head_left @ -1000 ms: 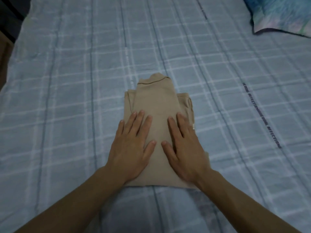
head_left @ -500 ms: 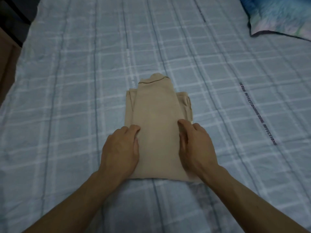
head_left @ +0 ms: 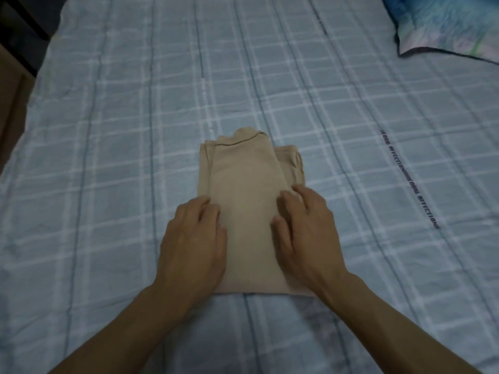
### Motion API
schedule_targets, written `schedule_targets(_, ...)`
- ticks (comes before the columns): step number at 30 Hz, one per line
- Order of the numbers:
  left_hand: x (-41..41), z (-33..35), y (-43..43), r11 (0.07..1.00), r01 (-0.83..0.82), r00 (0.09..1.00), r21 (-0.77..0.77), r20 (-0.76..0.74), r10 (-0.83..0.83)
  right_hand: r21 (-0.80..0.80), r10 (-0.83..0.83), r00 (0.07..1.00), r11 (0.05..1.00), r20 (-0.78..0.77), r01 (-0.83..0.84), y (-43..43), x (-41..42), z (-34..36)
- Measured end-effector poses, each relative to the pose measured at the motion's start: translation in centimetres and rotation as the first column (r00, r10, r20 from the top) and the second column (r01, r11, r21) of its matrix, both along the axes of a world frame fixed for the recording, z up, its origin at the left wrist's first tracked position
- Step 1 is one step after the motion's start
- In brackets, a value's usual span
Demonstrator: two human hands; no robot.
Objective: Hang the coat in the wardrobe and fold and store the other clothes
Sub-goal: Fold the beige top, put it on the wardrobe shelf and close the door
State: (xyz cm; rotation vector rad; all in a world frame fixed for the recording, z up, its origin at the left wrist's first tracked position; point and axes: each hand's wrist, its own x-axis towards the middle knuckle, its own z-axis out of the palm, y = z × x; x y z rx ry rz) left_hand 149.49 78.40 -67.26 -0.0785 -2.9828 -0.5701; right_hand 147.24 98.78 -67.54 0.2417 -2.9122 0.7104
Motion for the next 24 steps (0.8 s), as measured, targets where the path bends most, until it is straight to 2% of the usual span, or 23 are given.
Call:
schedule_targets(3,-1.7,-0.2,1.3,0.988,0.150,0.988,-0.039,-0.023,-0.151,0.077,0.122,0.992,0.989,0.036,-0.124,-1.4,-0.5,-1.0)
schedule_targets(6,-2.4,-2.7,1.1,0.962,0.256,0.961,-0.092,0.131,-0.243,0.109,0.194,0.970,0.971,0.147,-0.211,-1.7,-0.2,-3.2)
schedule_targets(10,-2.4,-4.7,0.4,0.942,0.306,0.942,-0.134,0.184,-0.280,0.119,0.208,0.961,0.965,0.181,-0.232,-1.3,-0.1,-4.3)
schedule_targets(15,-2.1,-2.8,0.5,0.932,0.332,0.933,-0.144,0.195,-0.302,0.098,0.211,0.951,0.966,0.226,-0.237,-1.2,-0.1,-3.5)
schedule_targets(20,2.3,-1.5,-1.2,0.813,0.574,0.817,-0.099,0.139,-0.560,0.119,0.307,0.927,0.934,0.214,-0.336,0.7,3.4,-2.1)
schedule_targets(24,4.6,-2.2,-2.5,0.791,0.595,0.800,-0.143,0.202,-0.565,0.106,0.365,0.896,0.910,0.254,-0.401,2.3,5.4,-1.9)
